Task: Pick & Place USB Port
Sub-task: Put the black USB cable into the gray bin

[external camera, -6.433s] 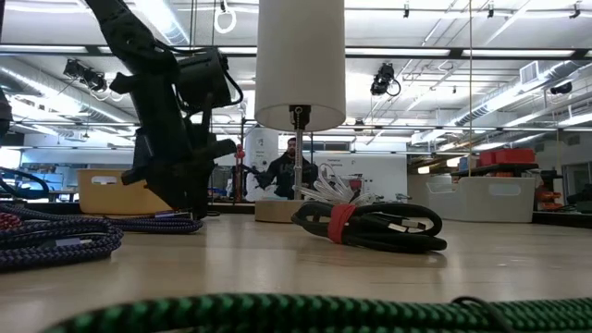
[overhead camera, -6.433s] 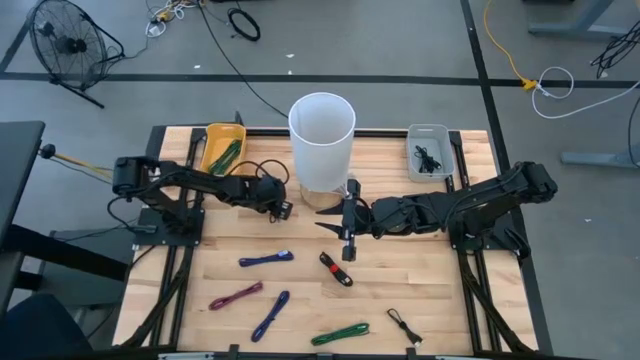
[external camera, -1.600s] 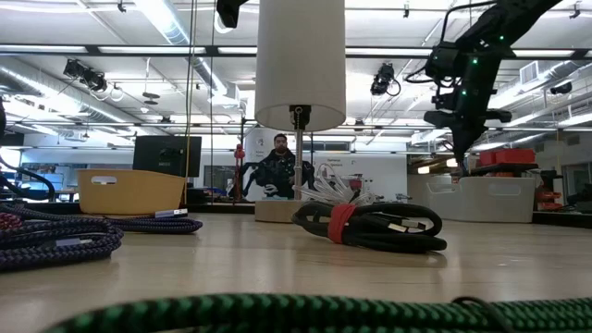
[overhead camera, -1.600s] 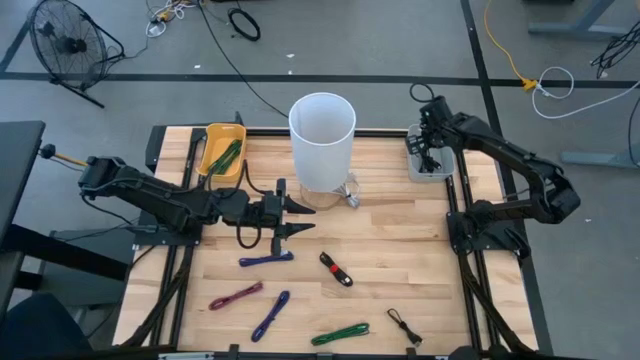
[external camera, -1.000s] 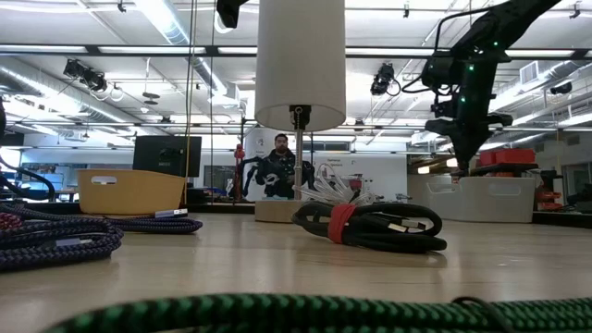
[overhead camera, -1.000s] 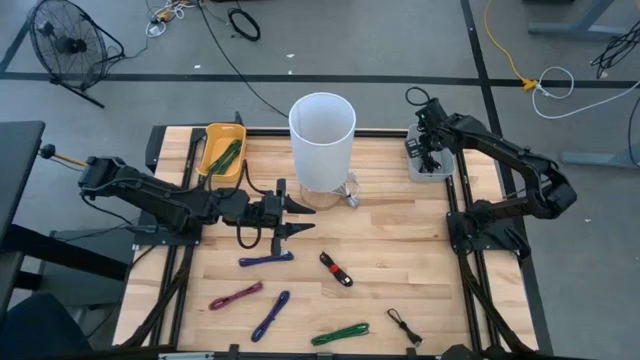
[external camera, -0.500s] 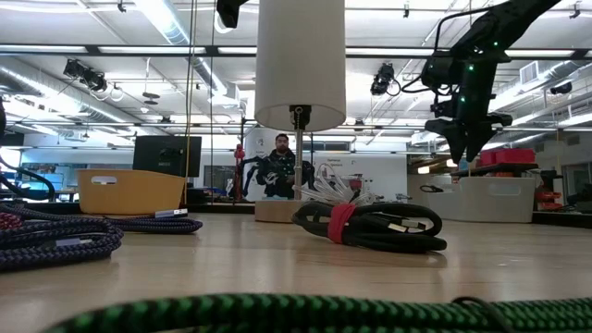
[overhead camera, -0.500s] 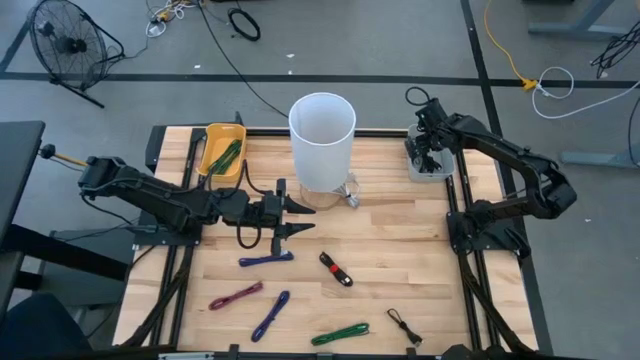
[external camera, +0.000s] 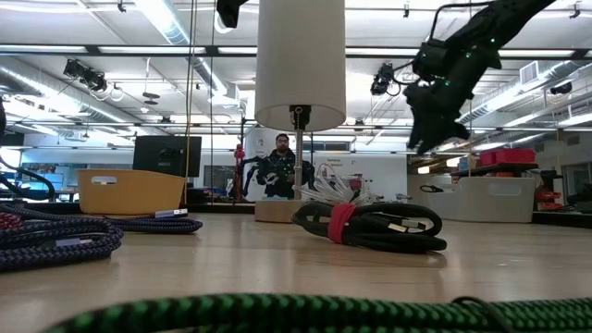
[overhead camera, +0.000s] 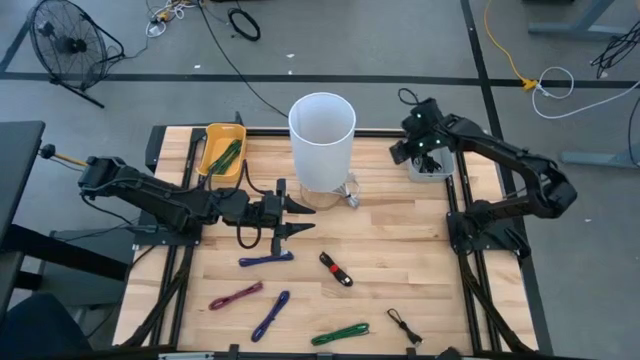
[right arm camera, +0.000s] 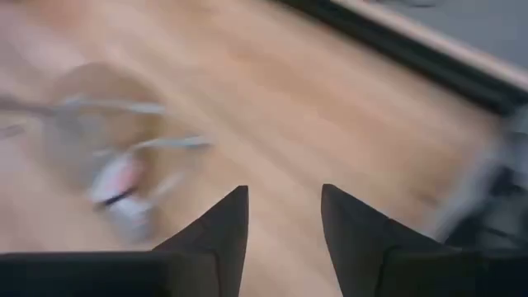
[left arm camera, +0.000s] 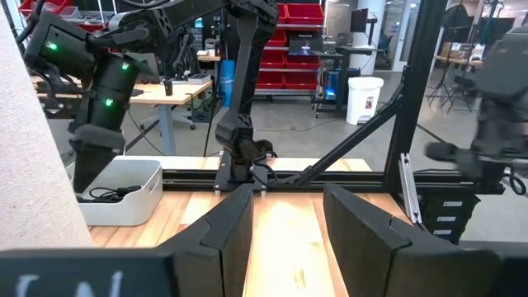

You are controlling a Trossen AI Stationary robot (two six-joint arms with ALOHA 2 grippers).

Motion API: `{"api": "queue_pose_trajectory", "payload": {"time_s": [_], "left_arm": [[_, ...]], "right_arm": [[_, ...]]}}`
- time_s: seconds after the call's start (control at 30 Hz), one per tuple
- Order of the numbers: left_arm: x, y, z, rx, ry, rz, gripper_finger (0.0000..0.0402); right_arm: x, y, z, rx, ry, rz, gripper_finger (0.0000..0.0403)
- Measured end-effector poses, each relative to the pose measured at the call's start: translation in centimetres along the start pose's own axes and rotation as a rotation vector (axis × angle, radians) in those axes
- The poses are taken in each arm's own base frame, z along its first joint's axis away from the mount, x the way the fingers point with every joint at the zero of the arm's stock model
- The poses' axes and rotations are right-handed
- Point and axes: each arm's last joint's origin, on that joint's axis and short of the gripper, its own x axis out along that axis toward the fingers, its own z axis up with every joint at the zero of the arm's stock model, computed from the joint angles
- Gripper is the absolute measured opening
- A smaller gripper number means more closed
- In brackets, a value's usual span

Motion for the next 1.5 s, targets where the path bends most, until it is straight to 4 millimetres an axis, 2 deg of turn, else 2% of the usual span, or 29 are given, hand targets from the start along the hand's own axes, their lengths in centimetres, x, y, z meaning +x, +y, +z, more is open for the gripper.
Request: {"api": "queue_pose_trajectory", "payload": {"time_s": [0.2, 0.4, 0.67, 0.87, 1.03, 1.23, 1.5], "left_arm": [[0.0, 0.0, 0.0, 0.0, -0.001, 0.0, 0.0156], [0.0, 0.0, 0.0, 0.0, 0.0, 0.0, 0.0156], [0.0, 0.0, 0.0, 0.0, 0.0, 0.001, 0.0156], [0.0, 0.0, 0.0, 0.0, 0.0, 0.001, 0.0156], [0.0, 0.0, 0.0, 0.0, 0.0, 0.001, 0.0156], [0.0, 0.0, 0.0, 0.0, 0.0, 0.001, 0.0156], [0.0, 0.0, 0.0, 0.0, 0.0, 0.001, 0.0156]], "right_arm": [[0.6, 4.1, -1.5, -0.064, 0.127, 0.239, 0.015], [0.8, 8.9, -4.2, -0.162, 0.268, 0.343, 0.015], [1.1, 14.3, -9.8, -0.249, 0.403, 0.365, 0.015], [1.3, 17.6, -14.4, -0.259, 0.399, 0.465, 0.015], [0.3, 20.1, -17.7, -0.239, 0.372, 0.565, 0.015], [-2.0, 22.4, -21.5, -0.24, 0.335, 0.658, 0.015], [-4.9, 23.0, -26.7, -0.122, 0.329, 0.629, 0.015]]}}
